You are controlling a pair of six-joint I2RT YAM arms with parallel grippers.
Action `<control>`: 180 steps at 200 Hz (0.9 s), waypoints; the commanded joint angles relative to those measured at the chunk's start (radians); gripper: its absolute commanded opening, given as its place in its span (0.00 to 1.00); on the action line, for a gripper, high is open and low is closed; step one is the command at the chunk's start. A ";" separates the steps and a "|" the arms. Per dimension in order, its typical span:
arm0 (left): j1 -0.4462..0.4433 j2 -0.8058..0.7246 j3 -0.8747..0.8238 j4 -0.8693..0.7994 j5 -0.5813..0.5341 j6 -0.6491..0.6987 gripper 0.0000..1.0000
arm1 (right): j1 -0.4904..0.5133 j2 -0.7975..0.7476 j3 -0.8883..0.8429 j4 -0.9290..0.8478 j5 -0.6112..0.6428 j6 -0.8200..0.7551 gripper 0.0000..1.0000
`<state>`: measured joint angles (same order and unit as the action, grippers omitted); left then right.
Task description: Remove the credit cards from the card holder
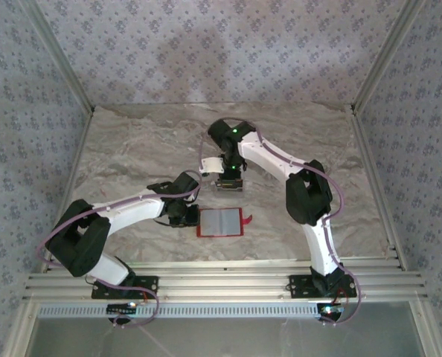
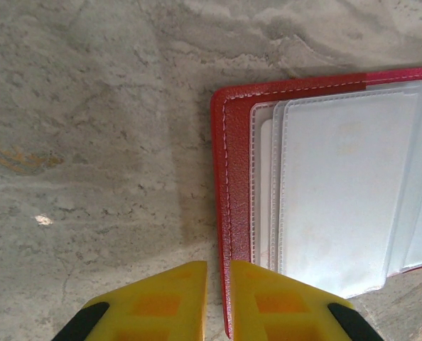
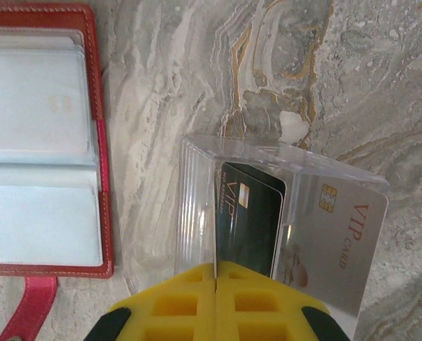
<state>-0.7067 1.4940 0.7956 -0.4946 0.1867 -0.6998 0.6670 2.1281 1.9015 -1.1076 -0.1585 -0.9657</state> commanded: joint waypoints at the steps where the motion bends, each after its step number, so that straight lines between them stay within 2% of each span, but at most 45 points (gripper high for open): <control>1: 0.007 0.013 0.027 -0.007 0.010 0.006 0.17 | -0.026 0.012 -0.032 -0.020 -0.112 -0.007 0.00; 69: 0.008 0.039 0.045 -0.002 0.023 0.007 0.17 | -0.075 0.021 -0.082 -0.021 -0.179 -0.022 0.00; 73: 0.007 0.040 0.046 -0.002 0.023 0.008 0.17 | -0.077 0.021 -0.082 -0.020 -0.174 -0.022 0.02; 85: 0.007 0.043 0.050 -0.006 0.022 0.008 0.17 | -0.077 0.020 -0.079 -0.005 -0.140 -0.018 0.17; 97: 0.006 0.042 0.053 -0.011 0.021 0.009 0.18 | -0.078 0.009 -0.076 0.014 -0.103 -0.001 0.22; 128: 0.006 0.037 0.052 -0.016 0.018 0.010 0.17 | -0.076 -0.060 -0.095 0.098 -0.018 0.045 0.26; 180: 0.008 0.032 0.044 -0.006 0.011 0.005 0.17 | -0.027 -0.224 -0.232 0.280 0.154 0.149 0.27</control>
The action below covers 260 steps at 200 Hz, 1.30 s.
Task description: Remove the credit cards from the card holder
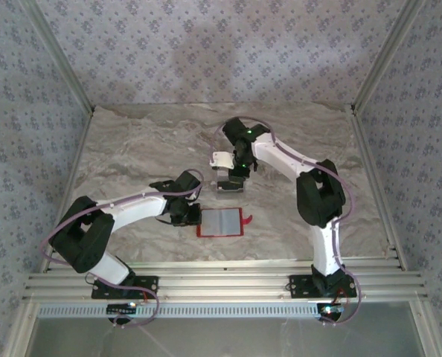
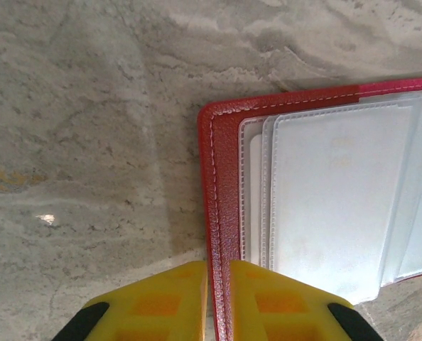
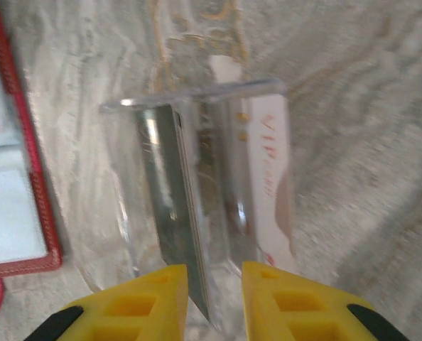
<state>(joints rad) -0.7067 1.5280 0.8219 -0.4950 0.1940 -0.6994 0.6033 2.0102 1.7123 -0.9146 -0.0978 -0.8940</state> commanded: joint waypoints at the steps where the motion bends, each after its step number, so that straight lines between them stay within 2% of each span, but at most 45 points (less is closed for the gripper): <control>1: 0.008 -0.001 0.016 -0.005 0.004 0.005 0.17 | 0.039 -0.109 -0.045 0.090 0.095 0.083 0.27; 29: 0.010 -0.004 0.017 0.004 0.002 0.002 0.15 | 0.086 -0.198 -0.130 0.157 0.105 0.280 0.27; 51: 0.018 -0.007 0.005 0.032 0.025 -0.007 0.13 | 0.113 -0.277 -0.233 0.262 0.108 0.539 0.26; 76: 0.041 -0.011 -0.017 0.073 0.064 -0.020 0.11 | 0.149 -0.354 -0.360 0.376 0.080 0.876 0.20; 96: 0.053 -0.016 -0.037 0.107 0.093 -0.034 0.10 | 0.178 -0.391 -0.444 0.424 0.054 1.141 0.11; 122: 0.066 -0.017 -0.062 0.162 0.139 -0.058 0.09 | 0.187 -0.389 -0.552 0.466 -0.082 1.415 0.09; 151: 0.092 -0.007 -0.102 0.237 0.210 -0.084 0.08 | 0.224 -0.378 -0.681 0.619 -0.197 1.573 0.11; 169: 0.099 0.004 -0.114 0.247 0.220 -0.082 0.07 | 0.247 -0.352 -0.714 0.670 -0.222 1.637 0.12; 224: 0.108 0.027 -0.154 0.245 0.218 -0.069 0.07 | 0.313 -0.250 -0.682 0.741 -0.253 1.694 0.13; 260: 0.108 0.014 -0.161 0.224 0.200 -0.059 0.07 | 0.319 -0.194 -0.656 0.744 -0.256 1.702 0.13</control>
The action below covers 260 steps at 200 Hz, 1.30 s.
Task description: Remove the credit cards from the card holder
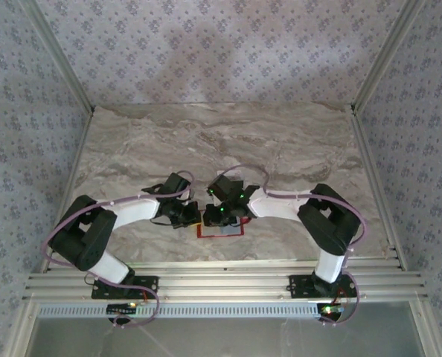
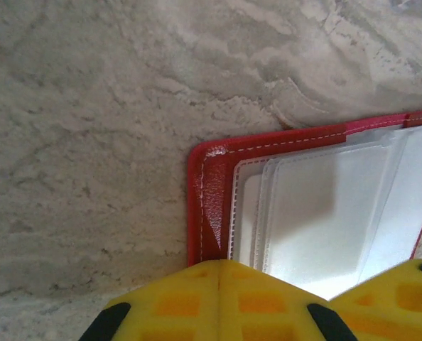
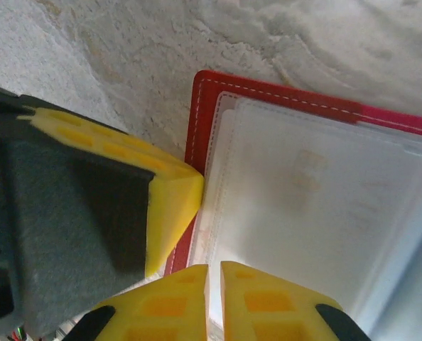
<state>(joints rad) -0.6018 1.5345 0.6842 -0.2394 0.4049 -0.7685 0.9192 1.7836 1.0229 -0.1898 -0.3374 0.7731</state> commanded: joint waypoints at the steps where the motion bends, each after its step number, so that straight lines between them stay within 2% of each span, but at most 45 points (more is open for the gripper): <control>1: 0.003 0.007 -0.023 -0.032 -0.012 0.010 0.07 | 0.004 0.033 0.033 0.020 -0.018 0.035 0.13; 32: 0.005 0.004 -0.019 -0.046 -0.020 0.019 0.07 | 0.004 0.046 0.029 0.016 -0.014 0.031 0.13; 64: 0.005 0.007 -0.017 -0.043 -0.023 0.018 0.07 | 0.001 0.046 0.031 -0.087 0.057 0.014 0.14; 86: 0.005 0.010 -0.016 -0.044 -0.024 0.019 0.07 | 0.003 0.051 0.044 -0.184 0.107 0.000 0.22; 119: 0.005 0.011 -0.012 -0.052 -0.026 0.025 0.07 | 0.009 0.047 0.063 -0.295 0.189 -0.014 0.30; 176: 0.005 0.017 0.002 -0.067 -0.027 0.032 0.07 | 0.029 0.021 0.119 -0.432 0.310 -0.028 0.47; 229: 0.005 0.015 0.002 -0.066 -0.029 0.032 0.07 | 0.037 0.008 0.145 -0.547 0.423 -0.027 0.59; 260: 0.005 0.015 0.002 -0.066 -0.028 0.031 0.08 | 0.036 -0.006 0.141 -0.609 0.468 -0.021 0.61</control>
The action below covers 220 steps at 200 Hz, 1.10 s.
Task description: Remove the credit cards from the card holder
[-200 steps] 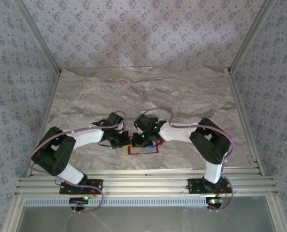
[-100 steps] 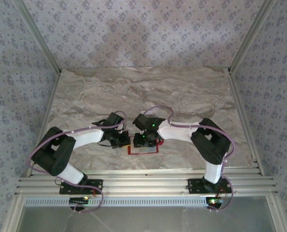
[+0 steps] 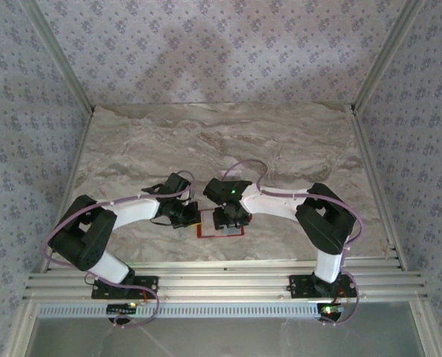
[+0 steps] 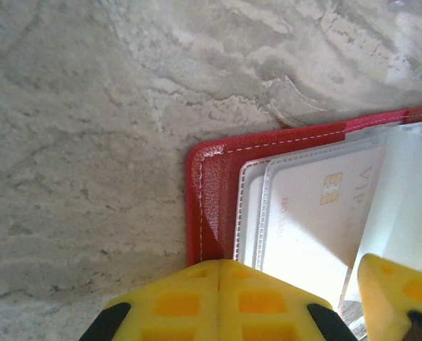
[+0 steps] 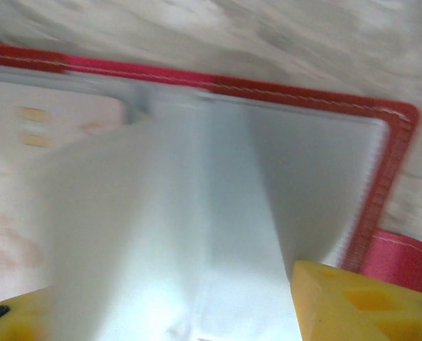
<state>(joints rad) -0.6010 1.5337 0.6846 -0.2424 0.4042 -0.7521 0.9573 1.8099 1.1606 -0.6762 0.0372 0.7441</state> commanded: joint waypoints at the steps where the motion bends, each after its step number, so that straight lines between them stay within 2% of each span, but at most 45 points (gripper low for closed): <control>1: 0.004 0.016 0.001 -0.063 -0.027 0.015 0.07 | -0.002 -0.033 0.003 -0.123 0.095 0.008 0.61; 53: 0.004 0.010 0.009 -0.071 -0.024 0.016 0.07 | -0.030 -0.056 -0.039 -0.169 0.157 0.002 0.59; 87: 0.004 -0.013 0.025 -0.094 -0.023 0.019 0.08 | -0.045 -0.105 -0.050 -0.174 0.168 -0.001 0.54; 155: -0.023 -0.067 0.089 -0.135 -0.019 0.006 0.08 | -0.077 -0.207 -0.084 -0.008 -0.031 -0.009 0.45; 220: -0.108 -0.030 0.144 -0.118 -0.029 -0.027 0.08 | -0.159 -0.169 -0.173 -0.024 -0.025 -0.038 0.47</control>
<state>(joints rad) -0.6922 1.4864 0.7963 -0.3466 0.3885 -0.7605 0.8219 1.6260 1.0279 -0.6842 0.0288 0.7322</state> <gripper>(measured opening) 0.081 0.463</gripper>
